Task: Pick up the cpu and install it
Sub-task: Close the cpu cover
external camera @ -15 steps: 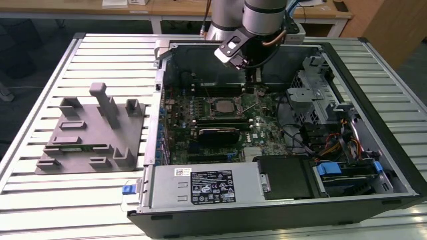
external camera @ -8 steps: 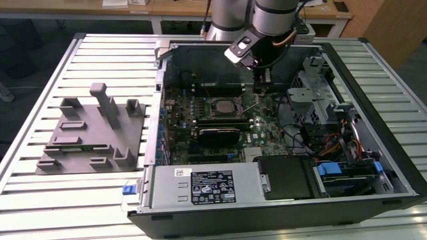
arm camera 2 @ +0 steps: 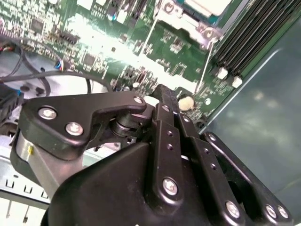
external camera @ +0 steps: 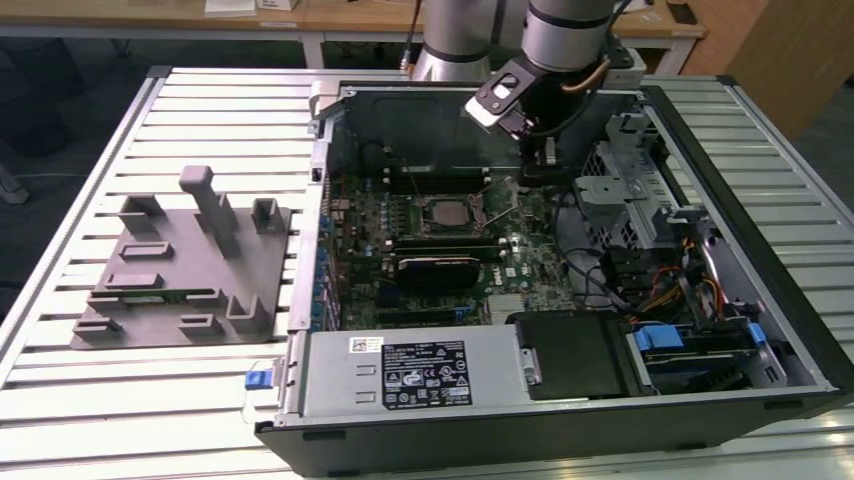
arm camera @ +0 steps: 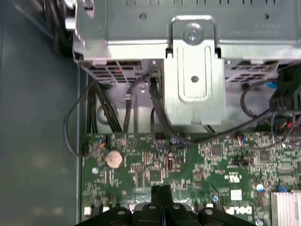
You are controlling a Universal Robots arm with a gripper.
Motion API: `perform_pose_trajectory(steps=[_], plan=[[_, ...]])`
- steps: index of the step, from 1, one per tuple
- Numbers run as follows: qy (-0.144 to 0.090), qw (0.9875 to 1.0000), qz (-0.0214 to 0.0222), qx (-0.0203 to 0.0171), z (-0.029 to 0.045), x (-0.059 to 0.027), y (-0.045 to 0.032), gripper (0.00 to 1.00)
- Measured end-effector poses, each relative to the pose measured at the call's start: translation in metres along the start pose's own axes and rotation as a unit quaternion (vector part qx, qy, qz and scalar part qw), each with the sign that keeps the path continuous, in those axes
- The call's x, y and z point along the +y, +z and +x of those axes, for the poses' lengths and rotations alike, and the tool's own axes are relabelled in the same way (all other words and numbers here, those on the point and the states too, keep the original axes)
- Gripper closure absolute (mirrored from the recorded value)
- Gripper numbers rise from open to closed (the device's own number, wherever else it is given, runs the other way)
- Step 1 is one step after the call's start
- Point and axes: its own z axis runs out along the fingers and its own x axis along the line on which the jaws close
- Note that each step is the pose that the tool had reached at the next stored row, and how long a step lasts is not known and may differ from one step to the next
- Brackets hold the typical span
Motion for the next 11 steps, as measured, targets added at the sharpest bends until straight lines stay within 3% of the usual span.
perform_pose_trajectory(steps=[5,11], plan=[[0.0,1.0,0.0,0.0,0.0001,0.0041,0.0028,0.89],[0.0,1.0,0.0,0.0001,0.0,0.0039,0.0127,0.89]])
